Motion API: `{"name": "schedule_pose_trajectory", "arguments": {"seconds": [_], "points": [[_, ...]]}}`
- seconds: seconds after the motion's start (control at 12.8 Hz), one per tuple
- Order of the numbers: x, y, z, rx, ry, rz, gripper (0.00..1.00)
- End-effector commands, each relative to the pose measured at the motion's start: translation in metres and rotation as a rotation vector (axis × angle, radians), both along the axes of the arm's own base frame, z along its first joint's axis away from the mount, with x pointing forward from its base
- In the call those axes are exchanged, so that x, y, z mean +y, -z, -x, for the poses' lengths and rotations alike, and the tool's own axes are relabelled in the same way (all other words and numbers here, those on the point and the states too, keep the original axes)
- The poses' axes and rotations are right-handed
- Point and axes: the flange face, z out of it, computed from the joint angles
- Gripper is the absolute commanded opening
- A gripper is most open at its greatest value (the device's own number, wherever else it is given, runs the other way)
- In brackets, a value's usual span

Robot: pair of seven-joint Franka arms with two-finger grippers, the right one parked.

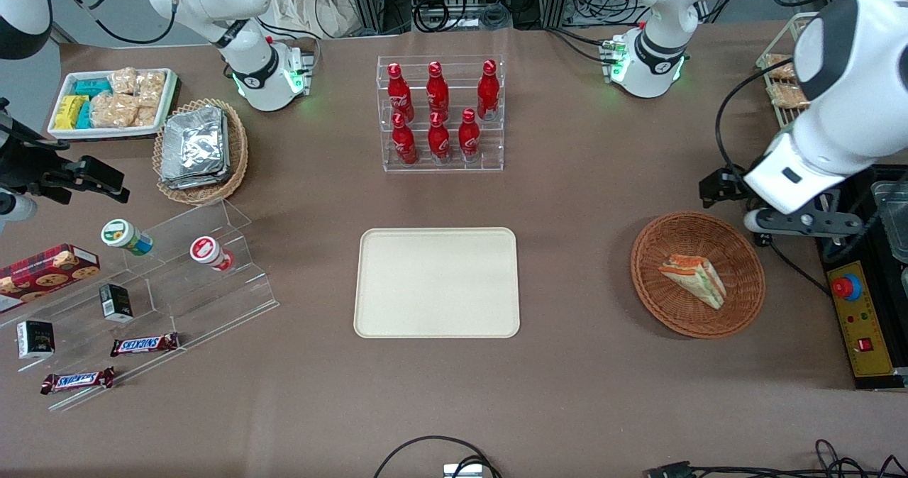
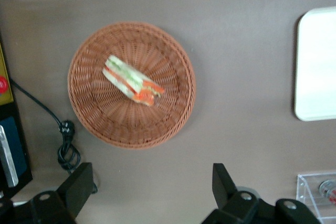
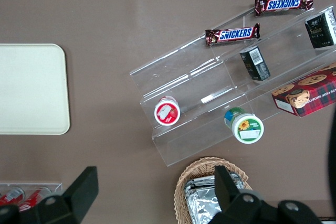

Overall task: Place sandwich from basket to tray
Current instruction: 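Move the left gripper over the wicker basket and lower toward the sandwich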

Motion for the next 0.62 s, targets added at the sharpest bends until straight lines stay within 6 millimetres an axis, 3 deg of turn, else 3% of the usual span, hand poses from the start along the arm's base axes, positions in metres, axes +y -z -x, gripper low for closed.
{"name": "schedule_pose_trajectory", "arguments": {"seconds": [0.0,0.23,0.39,0.55], "points": [[0.007,-0.002,-0.029,0.014,-0.106,0.031,1.00],[0.018,0.015,-0.040,0.032,-0.188,0.009,1.00],[0.051,0.036,-0.039,0.066,-0.440,-0.018,1.00],[0.058,0.068,-0.036,0.086,-0.738,-0.037,1.00]]}}
